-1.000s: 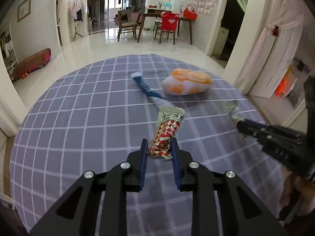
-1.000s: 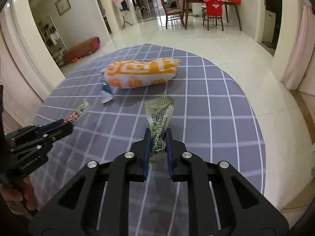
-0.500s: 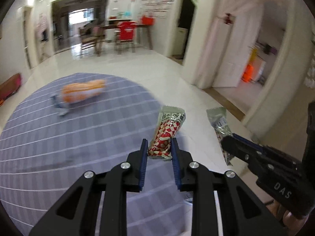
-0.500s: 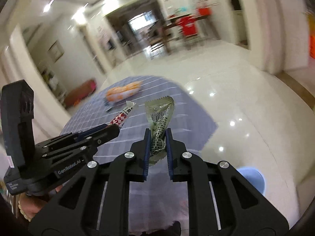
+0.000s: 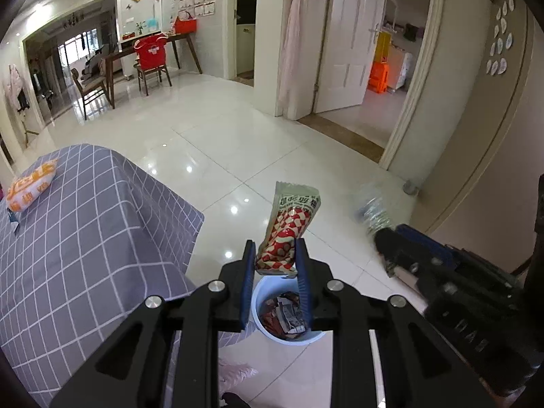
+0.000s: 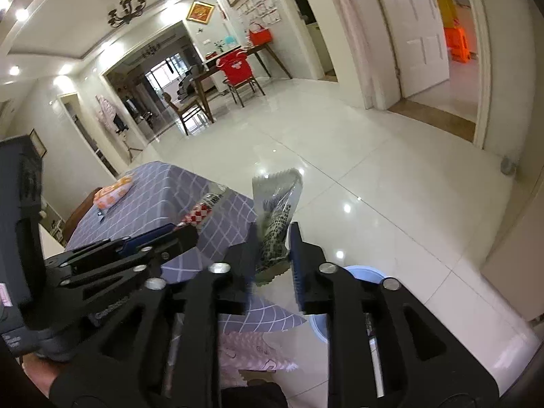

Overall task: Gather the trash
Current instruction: 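Carry the candy wrapper and green packet over the blue bin and open both tools, then move both open tools back over the blue sachet and orange bag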

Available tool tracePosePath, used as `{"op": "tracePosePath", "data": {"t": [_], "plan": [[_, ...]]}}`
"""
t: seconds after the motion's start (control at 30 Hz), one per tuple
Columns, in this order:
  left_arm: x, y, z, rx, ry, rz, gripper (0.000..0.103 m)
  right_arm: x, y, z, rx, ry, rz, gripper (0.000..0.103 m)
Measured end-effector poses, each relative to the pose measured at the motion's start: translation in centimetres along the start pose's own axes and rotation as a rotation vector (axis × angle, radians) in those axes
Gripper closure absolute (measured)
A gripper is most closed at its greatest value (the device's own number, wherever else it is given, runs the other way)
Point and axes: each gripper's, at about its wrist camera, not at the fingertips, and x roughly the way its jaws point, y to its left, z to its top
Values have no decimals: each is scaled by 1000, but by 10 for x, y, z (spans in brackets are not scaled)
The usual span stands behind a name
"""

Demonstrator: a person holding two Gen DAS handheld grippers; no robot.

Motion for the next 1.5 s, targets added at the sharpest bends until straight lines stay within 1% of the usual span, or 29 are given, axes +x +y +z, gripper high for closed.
{"op": "tracePosePath", "data": {"t": [0.03, 0.2, 0.3, 0.5, 0.8, 0.83, 0.87, 0.9, 0.93, 0.97, 1.0, 1.07, 1.23, 1.37, 1.5], "plan": [[3, -2, 0, 1, 7, 3, 80, -1, -4, 0, 5, -3, -7, 43], [14, -12, -4, 18, 28, 2, 80, -6, -28, -3, 44, -7, -13, 43], [19, -19, -5, 27, 38, -6, 80, -15, -33, -4, 53, -23, -17, 43], [27, -37, -8, 53, 58, -22, 80, -26, -40, -4, 60, -56, -31, 40], [34, -57, -1, 69, 67, -31, 80, -43, -59, -6, 113, -106, -29, 39], [35, -58, 1, 71, 67, -30, 78, -44, -60, -5, 119, -105, -23, 39], [36, -59, 3, 74, 68, -24, 74, -45, -63, -5, 129, -105, -10, 39], [40, -61, 6, 79, 77, -16, 68, -47, -65, -4, 133, -109, -10, 39], [43, -61, 9, 87, 95, -1, 47, -49, -66, -4, 134, -114, -14, 39], [44, -61, 10, 91, 105, 16, 34, -51, -67, -3, 133, -116, -16, 39], [43, -61, 10, 93, 103, 36, 33, -52, -68, -3, 136, -117, -13, 39], [37, -58, 11, 88, 95, 31, 33, -53, -67, -3, 142, -119, -7, 39], [18, -41, 10, 49, 76, 55, 33, -47, -56, -3, 134, -106, 11, 39], [-3, -24, 7, 12, 55, 67, 33, -41, -38, -1, 109, -85, 34, 39], [-31, 0, 1, -13, 21, 94, 33, -37, -5, -2, 60, -74, 73, 38]]}}
